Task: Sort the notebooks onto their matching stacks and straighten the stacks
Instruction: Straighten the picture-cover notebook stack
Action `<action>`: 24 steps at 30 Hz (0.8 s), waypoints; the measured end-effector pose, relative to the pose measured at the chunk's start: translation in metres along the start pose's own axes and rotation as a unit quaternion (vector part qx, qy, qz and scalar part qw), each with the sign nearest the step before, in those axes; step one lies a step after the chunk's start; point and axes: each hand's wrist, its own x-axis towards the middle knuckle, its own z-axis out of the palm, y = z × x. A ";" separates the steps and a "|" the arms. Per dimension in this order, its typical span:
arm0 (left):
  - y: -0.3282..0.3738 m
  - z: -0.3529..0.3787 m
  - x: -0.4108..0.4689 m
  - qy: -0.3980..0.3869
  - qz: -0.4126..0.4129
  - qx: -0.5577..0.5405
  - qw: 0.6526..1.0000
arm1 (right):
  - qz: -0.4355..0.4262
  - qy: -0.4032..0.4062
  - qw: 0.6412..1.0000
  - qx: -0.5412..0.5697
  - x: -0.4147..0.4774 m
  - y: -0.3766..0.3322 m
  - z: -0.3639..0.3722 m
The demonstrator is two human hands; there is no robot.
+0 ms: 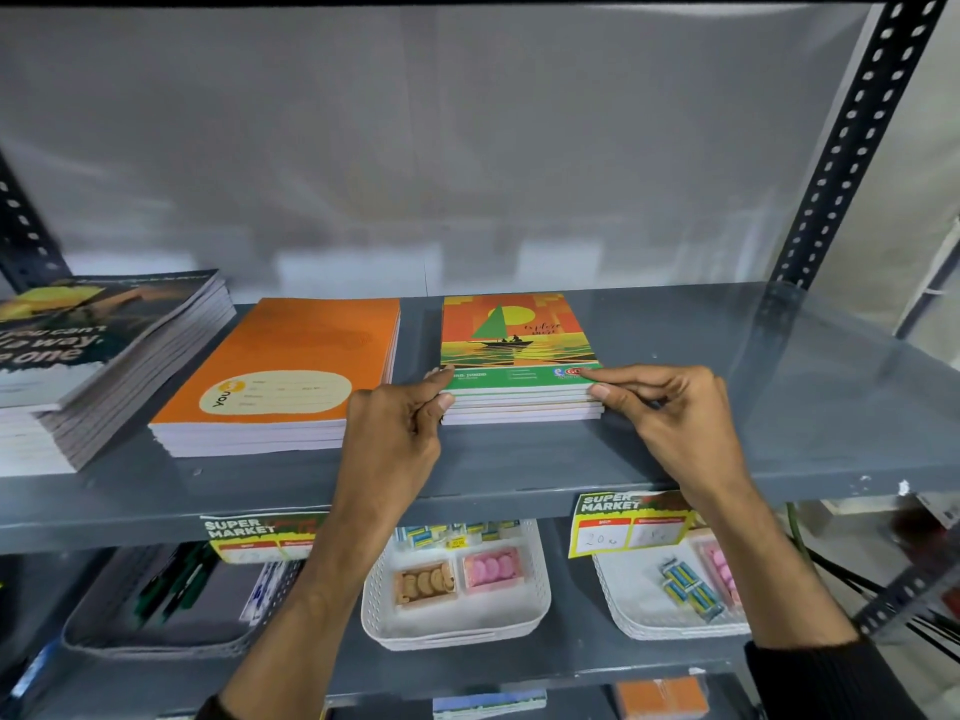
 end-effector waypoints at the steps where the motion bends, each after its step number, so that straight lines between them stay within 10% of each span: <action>1: 0.000 0.000 0.000 -0.002 -0.004 0.000 1.000 | 0.002 0.001 1.000 0.004 0.000 0.000 0.000; 24: -0.005 0.002 0.003 0.007 -0.031 -0.081 0.996 | 0.028 0.004 0.998 0.051 0.001 0.005 0.004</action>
